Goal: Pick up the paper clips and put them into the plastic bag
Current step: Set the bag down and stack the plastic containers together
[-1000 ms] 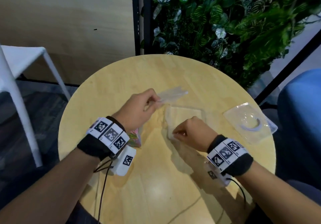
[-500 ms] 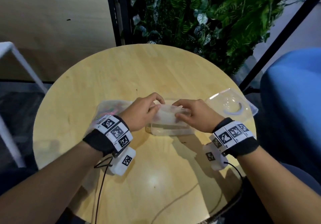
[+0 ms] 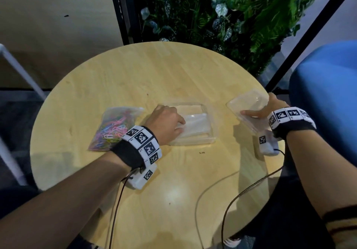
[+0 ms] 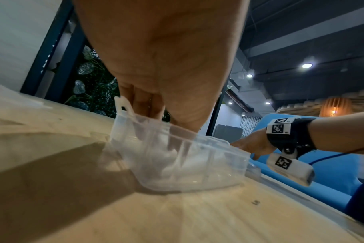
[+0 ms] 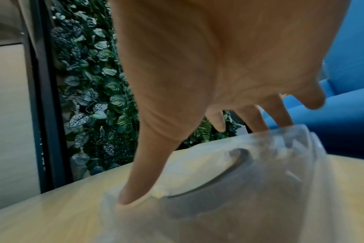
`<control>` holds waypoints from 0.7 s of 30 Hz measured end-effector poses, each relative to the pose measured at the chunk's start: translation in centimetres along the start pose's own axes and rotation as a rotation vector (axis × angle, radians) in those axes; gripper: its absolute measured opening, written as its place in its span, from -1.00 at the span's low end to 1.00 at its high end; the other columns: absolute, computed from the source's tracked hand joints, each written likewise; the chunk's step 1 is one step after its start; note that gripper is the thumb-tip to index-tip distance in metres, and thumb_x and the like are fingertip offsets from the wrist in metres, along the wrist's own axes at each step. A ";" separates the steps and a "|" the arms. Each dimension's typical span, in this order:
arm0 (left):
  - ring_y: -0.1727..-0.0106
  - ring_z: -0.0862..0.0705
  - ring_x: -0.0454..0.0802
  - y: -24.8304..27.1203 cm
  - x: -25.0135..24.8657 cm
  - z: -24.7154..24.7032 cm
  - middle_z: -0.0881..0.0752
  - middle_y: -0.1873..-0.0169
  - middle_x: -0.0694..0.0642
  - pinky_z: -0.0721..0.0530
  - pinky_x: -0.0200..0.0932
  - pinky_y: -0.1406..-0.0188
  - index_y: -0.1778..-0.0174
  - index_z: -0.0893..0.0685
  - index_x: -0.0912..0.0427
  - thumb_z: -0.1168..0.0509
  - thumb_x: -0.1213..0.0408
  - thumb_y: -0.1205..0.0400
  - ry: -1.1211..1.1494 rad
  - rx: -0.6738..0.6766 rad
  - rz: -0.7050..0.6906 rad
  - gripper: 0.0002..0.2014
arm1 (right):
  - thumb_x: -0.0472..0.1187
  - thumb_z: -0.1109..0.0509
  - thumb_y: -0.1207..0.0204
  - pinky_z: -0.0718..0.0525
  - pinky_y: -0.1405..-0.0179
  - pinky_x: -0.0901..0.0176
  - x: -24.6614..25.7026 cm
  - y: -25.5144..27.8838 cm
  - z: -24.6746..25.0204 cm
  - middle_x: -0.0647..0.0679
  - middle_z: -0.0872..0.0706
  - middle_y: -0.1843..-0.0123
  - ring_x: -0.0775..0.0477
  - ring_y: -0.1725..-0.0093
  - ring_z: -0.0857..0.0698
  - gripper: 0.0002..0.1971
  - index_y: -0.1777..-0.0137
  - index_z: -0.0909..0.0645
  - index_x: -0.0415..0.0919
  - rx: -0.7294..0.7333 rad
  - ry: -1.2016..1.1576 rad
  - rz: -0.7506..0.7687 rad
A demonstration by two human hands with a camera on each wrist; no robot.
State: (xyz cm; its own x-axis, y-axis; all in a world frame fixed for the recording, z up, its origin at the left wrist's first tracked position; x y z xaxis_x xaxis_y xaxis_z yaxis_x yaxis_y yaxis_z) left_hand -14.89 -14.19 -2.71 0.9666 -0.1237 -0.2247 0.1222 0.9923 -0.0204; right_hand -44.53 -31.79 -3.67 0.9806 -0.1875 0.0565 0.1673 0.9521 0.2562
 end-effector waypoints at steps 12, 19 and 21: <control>-0.44 -0.47 0.04 0.7 1.0 0.8 -0.55 -0.33 -0.03 -0.09 -0.06 -0.60 -0.40 -0.66 -0.11 -0.30 0.00 -0.69 0.037 0.051 0.021 -0.65 | 0.12 -0.24 -0.61 -0.74 0.06 -0.29 4.9 5.5 6.9 -0.21 -0.71 -0.04 -0.30 0.03 -0.72 -0.65 -0.20 -0.40 -0.12 -0.568 -0.587 0.261; -0.18 -0.64 0.08 2.8 3.9 3.2 -0.58 -0.11 0.07 -0.59 0.05 -0.31 -0.21 -0.68 0.04 -0.39 0.12 -0.65 0.296 -0.128 0.248 -0.77 | 0.04 -0.16 -0.69 -0.59 0.69 0.22 9.3 11.6 3.7 -0.05 -0.58 0.21 -0.03 0.39 -0.57 -0.77 0.03 -0.47 -0.12 -0.171 -0.999 0.448; -0.12 -0.66 0.13 3.5 4.6 3.1 -0.54 -0.12 0.08 -0.65 0.08 -0.24 -0.25 -0.63 0.06 -0.34 0.08 -0.68 0.356 -0.091 0.367 -0.74 | 0.04 -0.15 -0.70 -0.55 0.64 0.22 10.2 12.3 1.9 -0.04 -0.52 0.30 -0.01 0.42 -0.52 -0.73 -0.05 -0.50 -0.17 -0.022 -1.035 0.404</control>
State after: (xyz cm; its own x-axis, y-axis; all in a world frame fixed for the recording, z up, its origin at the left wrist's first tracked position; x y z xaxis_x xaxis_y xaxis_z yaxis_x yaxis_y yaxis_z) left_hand -9.30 -11.34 -0.81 0.8036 0.2277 -0.5499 -0.2460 0.9684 0.0415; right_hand -32.71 -22.47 1.93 0.4071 0.0360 0.9127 -0.1334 0.9909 0.0204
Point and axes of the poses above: each hand's wrist, its own y-axis away from the middle knuckle, its own z-axis out of the back of the hand, x = y × z, the point moved 5 cm from there along -y, towards the middle knuckle
